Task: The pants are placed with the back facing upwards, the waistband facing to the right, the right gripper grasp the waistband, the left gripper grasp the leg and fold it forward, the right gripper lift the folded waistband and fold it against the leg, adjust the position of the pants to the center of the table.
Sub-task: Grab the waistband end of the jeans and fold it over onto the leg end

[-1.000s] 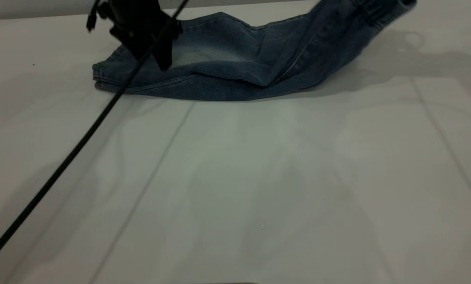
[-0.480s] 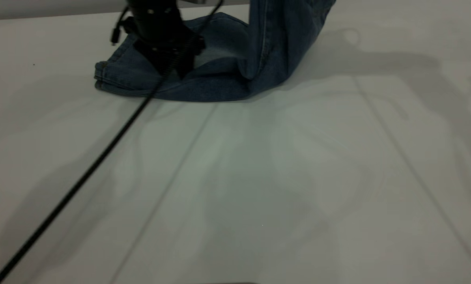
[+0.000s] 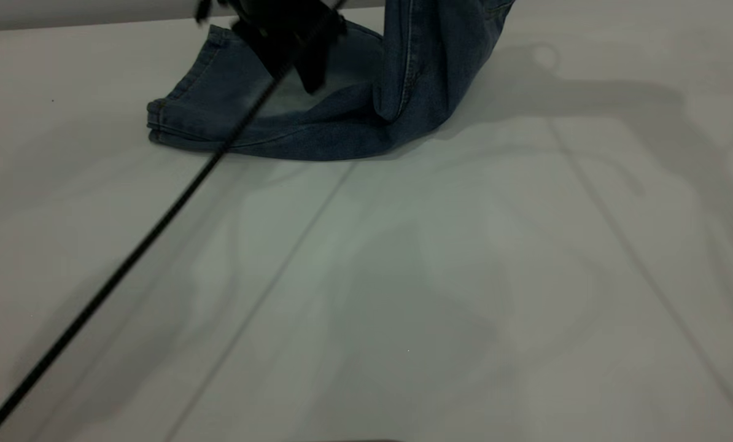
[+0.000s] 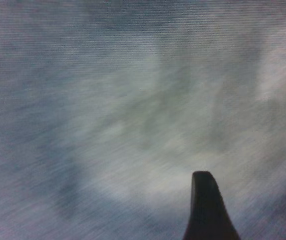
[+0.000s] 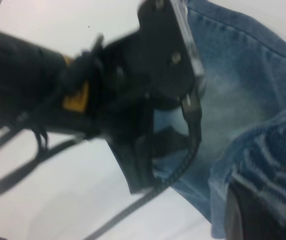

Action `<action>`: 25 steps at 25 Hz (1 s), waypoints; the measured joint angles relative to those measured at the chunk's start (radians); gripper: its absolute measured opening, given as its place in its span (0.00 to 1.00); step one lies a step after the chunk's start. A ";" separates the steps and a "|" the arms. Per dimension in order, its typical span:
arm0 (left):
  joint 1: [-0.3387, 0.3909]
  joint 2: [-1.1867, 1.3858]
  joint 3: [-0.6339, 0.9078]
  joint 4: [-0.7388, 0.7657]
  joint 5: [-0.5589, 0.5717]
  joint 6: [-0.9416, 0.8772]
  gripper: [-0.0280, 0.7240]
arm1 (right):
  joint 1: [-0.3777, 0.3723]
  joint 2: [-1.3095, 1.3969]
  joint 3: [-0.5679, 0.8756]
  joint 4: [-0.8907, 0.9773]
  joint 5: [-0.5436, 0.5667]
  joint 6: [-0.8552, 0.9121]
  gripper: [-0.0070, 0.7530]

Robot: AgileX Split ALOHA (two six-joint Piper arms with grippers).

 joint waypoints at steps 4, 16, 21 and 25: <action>0.013 0.000 -0.127 0.152 0.109 -0.009 0.59 | 0.044 0.000 0.000 0.001 -0.029 0.001 0.07; 0.080 0.000 -0.449 0.377 0.113 -0.205 0.59 | 0.144 0.000 0.000 0.002 -0.153 -0.001 0.07; 0.090 0.000 -0.535 0.374 0.114 -0.216 0.59 | 0.193 0.000 0.000 0.005 -0.219 -0.022 0.07; 0.090 -0.005 -0.566 0.331 0.114 -0.216 0.59 | 0.252 0.016 -0.001 0.018 -0.281 -0.048 0.07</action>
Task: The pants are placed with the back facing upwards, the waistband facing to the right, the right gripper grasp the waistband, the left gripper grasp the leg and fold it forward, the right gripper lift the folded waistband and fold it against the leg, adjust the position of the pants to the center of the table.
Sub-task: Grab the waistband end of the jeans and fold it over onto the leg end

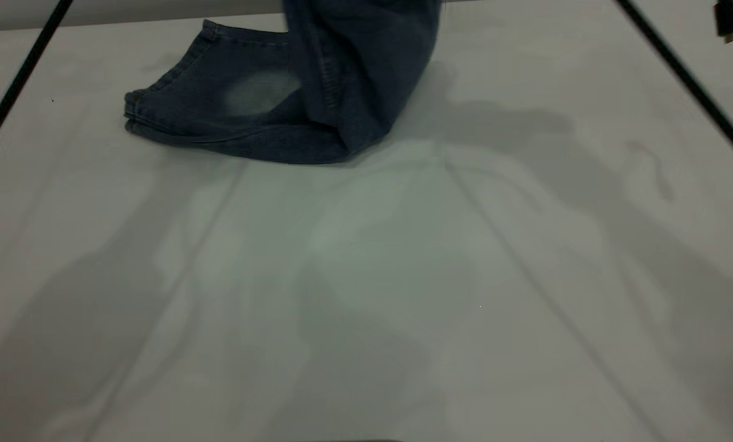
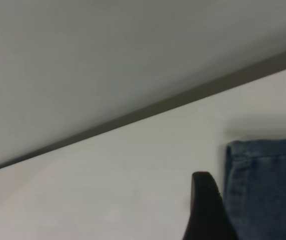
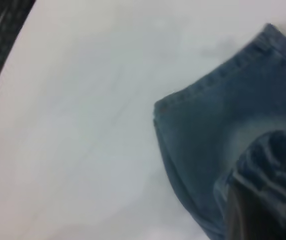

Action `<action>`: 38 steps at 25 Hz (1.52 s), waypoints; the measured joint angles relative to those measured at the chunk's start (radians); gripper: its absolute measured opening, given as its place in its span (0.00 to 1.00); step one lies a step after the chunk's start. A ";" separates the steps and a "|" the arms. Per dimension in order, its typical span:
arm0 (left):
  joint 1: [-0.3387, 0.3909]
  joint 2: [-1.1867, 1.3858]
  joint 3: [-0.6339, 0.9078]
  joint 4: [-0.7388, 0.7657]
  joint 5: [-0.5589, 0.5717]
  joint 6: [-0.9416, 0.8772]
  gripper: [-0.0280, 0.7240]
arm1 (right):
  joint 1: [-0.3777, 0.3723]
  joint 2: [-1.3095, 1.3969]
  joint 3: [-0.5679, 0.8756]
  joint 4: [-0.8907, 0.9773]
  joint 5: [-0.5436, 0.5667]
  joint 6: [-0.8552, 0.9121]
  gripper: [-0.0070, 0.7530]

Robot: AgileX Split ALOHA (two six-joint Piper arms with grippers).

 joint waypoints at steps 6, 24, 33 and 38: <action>0.000 -0.049 -0.030 -0.058 0.000 0.000 0.59 | 0.080 0.107 -0.001 0.132 -0.137 -0.136 0.07; 0.000 -0.057 -0.032 -0.161 0.000 0.001 0.59 | 0.111 0.233 -0.005 0.792 -0.237 -0.530 0.84; 0.000 -0.057 -0.032 -0.229 0.000 0.008 0.59 | -0.037 0.146 -0.008 0.603 -0.093 -0.422 0.81; 0.000 -0.057 -0.032 -0.278 0.000 0.011 0.59 | -0.121 0.081 -0.011 0.320 -0.004 -0.228 0.78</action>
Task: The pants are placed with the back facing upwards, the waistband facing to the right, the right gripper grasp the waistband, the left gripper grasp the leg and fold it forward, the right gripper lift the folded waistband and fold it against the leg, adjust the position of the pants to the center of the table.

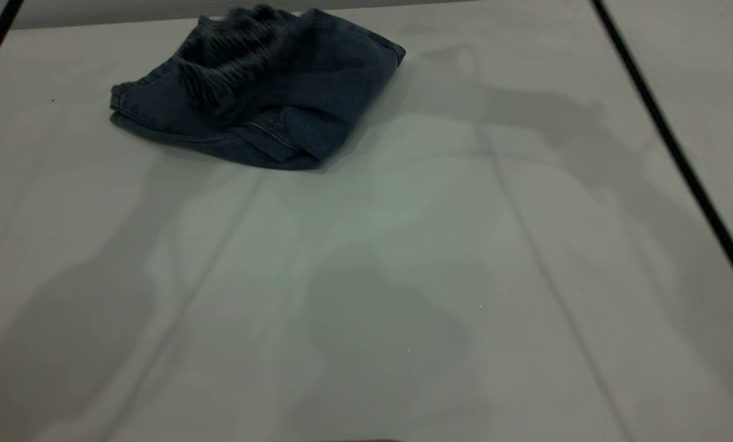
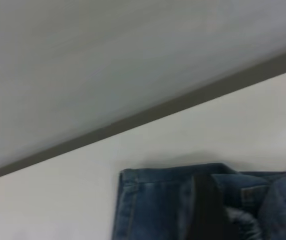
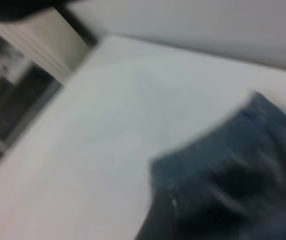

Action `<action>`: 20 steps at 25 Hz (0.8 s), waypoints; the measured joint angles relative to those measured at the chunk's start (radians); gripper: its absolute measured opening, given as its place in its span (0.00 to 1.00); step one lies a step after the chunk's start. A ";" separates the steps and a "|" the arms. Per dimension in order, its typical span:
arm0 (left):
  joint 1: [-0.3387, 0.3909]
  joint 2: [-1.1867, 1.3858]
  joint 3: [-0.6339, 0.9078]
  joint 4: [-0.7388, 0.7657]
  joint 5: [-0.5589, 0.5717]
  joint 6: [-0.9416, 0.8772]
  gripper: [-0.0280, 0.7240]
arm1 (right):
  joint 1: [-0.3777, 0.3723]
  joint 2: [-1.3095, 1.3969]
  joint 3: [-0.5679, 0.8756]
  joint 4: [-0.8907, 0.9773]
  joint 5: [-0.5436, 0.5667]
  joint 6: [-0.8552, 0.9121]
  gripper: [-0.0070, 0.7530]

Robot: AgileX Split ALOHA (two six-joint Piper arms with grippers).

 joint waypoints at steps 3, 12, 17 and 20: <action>0.000 0.000 0.009 -0.066 0.000 0.037 0.59 | -0.054 -0.001 0.000 -0.228 0.054 0.191 0.78; -0.003 -0.001 0.306 -0.130 0.000 0.169 0.59 | -0.129 0.000 0.000 -0.478 0.123 0.408 0.78; -0.009 0.000 0.469 -0.096 0.000 0.232 0.59 | -0.129 0.000 0.000 -0.480 0.125 0.408 0.78; -0.010 0.000 0.533 -0.015 0.000 0.279 0.59 | -0.129 0.000 0.000 -0.485 0.126 0.408 0.78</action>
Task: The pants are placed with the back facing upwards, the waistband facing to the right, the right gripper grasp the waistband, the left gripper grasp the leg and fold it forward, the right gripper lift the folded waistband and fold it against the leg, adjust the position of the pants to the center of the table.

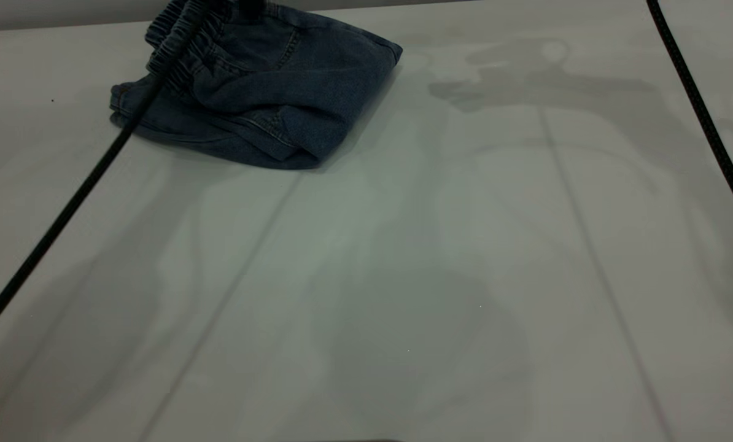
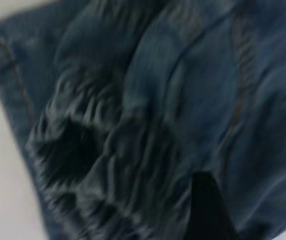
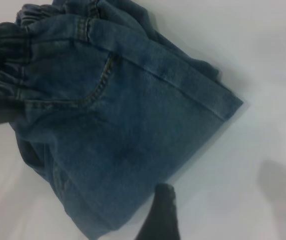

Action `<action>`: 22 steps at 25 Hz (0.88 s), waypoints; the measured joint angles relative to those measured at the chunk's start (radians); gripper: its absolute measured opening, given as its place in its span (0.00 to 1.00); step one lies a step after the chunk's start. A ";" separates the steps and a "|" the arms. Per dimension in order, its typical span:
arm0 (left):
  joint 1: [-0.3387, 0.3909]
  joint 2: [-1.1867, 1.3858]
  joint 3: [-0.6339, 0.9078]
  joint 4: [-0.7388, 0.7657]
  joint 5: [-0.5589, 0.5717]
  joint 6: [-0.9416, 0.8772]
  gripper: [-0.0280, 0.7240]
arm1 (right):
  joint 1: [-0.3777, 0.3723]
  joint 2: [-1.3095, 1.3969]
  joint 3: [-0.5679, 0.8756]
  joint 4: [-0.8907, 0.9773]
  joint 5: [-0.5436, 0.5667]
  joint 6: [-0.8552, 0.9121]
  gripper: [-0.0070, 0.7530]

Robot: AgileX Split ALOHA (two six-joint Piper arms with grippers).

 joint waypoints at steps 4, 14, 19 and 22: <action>0.004 0.002 0.035 0.134 0.000 0.025 0.59 | 0.000 0.000 0.000 -0.007 0.004 -0.003 0.78; 0.069 0.070 0.036 0.192 0.000 0.021 0.59 | 0.000 0.000 0.000 -0.009 0.013 -0.003 0.78; 0.094 0.111 0.036 0.221 0.000 0.021 0.59 | 0.000 0.000 0.000 -0.009 0.020 -0.003 0.78; 0.096 0.109 0.036 0.306 0.000 0.000 0.59 | 0.000 0.000 0.000 -0.010 0.030 -0.003 0.78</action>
